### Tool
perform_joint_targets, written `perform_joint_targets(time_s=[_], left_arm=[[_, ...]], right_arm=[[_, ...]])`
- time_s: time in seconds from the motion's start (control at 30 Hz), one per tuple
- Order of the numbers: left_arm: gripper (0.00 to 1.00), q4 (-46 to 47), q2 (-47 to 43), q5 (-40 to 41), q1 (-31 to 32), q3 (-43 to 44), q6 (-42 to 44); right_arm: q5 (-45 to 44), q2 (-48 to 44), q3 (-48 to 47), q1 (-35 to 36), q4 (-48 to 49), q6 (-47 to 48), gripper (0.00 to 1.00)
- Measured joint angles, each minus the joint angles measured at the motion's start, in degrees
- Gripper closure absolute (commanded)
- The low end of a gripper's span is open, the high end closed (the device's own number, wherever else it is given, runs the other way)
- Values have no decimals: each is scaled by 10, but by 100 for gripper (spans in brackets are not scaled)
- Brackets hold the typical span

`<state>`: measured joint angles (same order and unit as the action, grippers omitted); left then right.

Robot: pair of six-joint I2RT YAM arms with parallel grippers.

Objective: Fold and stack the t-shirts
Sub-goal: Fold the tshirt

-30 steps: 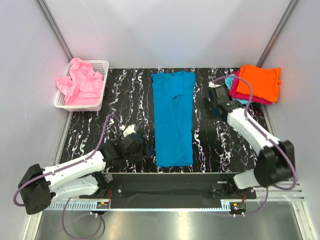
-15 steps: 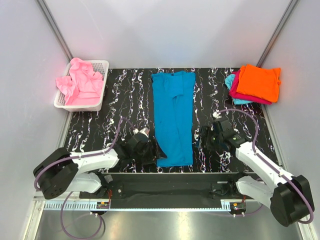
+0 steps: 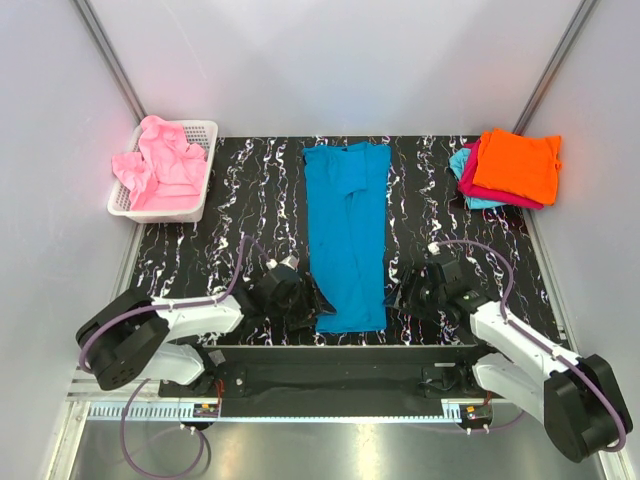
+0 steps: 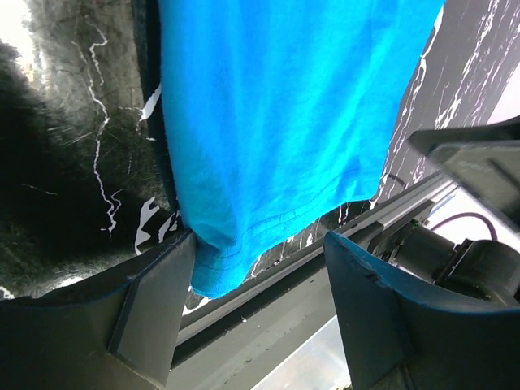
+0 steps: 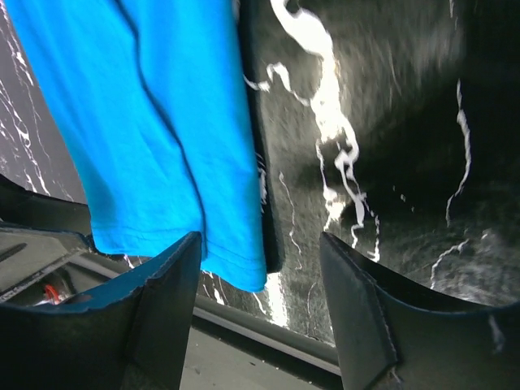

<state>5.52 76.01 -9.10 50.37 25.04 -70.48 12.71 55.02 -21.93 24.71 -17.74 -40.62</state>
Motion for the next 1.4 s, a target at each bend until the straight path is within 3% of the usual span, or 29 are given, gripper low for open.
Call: perform_joint_targets(time_s=[0.27,0.4,0.53,0.97,1.1,1.17,1.23,1.27,1.3,1.4], left_arm=[[35,-73,-33,24,0,2,-20],[53,-117,-53,40,0,1,-24],[64,-136,-56,47,0,-1,-29],[65,-81,-19,20,0,-3,-36],[68,-78,-19,17,0,-5,-36],[71,-78,-19,17,0,-5,-36],[85,-78,-19,17,0,-5,-38],[90,-78,-19,17,0,-5,-37],[96,-78,-19,17,0,-5,-36],[100,-78,-19,17,0,-5,-33]], right_arm=[[18,-23,50,6,44,-58,38],[20,-22,60,12,61,-77,42],[20,-21,70,17,76,-93,45],[48,-21,94,32,111,-123,51],[56,3,94,37,132,-124,60],[60,16,94,39,139,-124,70],[62,26,94,40,142,-124,81],[62,29,93,41,141,-123,95],[63,32,93,42,140,-120,100],[60,35,92,43,135,-121,100]])
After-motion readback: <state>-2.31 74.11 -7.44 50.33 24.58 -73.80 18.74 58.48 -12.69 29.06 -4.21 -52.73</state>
